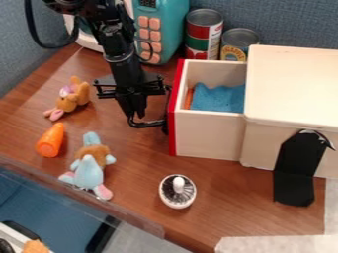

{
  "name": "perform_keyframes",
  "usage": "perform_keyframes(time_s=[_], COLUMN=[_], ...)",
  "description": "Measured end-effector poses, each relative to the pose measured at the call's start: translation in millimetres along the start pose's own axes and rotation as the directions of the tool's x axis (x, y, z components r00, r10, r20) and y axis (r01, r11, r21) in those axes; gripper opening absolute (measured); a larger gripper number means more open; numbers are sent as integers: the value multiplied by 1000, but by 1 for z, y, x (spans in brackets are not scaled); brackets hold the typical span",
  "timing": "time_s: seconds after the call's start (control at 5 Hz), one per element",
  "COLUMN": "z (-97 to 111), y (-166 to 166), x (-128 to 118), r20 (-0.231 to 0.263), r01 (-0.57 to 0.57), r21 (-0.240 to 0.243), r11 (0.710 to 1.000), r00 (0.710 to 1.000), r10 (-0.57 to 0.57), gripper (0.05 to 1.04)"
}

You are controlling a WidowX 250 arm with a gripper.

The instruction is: Open the drawer

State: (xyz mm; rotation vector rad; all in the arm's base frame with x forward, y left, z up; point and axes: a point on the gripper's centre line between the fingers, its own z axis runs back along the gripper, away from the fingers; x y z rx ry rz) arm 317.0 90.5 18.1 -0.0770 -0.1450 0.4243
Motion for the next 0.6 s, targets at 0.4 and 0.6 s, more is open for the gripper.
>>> perform_keyframes(time_s=[0.4, 0.6], z=[29, 58], y=[-6, -18], x=[8, 6], r20=[70, 114], r01=[73, 122], r21=[27, 124], r11=[997, 985], r00=[995, 984], r10=[-74, -137], gripper=[724, 980])
